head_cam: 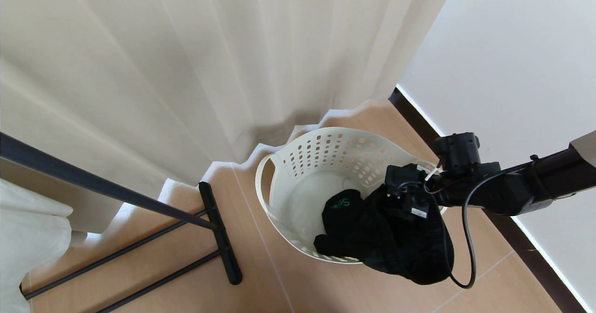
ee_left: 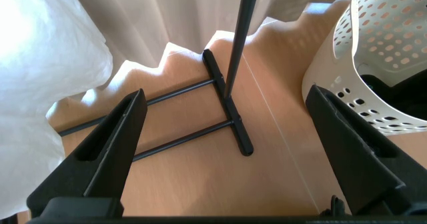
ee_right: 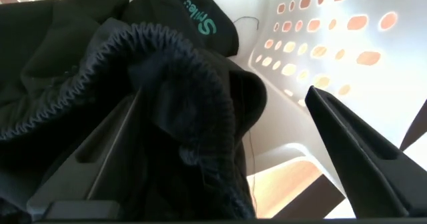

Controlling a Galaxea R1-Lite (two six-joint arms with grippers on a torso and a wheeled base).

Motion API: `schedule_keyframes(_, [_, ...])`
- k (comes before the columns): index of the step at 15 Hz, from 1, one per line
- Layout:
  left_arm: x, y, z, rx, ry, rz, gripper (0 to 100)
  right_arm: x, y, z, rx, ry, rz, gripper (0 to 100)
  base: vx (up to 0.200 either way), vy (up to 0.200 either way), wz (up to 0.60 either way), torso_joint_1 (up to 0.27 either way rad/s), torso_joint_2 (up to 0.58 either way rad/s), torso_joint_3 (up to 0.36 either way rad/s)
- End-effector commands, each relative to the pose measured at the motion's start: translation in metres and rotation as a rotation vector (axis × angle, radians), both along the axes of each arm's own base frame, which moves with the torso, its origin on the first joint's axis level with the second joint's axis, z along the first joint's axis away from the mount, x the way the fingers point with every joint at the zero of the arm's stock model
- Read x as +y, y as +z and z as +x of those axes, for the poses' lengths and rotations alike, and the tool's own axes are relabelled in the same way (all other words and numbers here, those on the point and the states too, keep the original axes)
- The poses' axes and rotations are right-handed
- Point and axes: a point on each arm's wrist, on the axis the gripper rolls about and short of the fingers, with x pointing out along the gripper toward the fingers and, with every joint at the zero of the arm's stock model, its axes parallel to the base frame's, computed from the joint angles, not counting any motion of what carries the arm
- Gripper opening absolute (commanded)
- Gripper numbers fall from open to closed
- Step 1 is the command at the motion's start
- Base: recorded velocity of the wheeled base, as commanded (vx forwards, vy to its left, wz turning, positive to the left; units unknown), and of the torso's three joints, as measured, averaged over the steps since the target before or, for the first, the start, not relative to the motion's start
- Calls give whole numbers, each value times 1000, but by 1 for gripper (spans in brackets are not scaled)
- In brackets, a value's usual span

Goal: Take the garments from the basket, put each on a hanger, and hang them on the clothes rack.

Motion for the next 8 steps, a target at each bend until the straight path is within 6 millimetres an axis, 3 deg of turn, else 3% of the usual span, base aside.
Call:
schedule_keyframes(1, [0,0,0,0,0,0,100,0,1,0,-1,0,2,0,0,0,0,0,0,0])
schedule_keyframes(8, [0,0,0,0,0,0,100,0,11,-5,-16,-15,30,0,0,0,0,0,0,0])
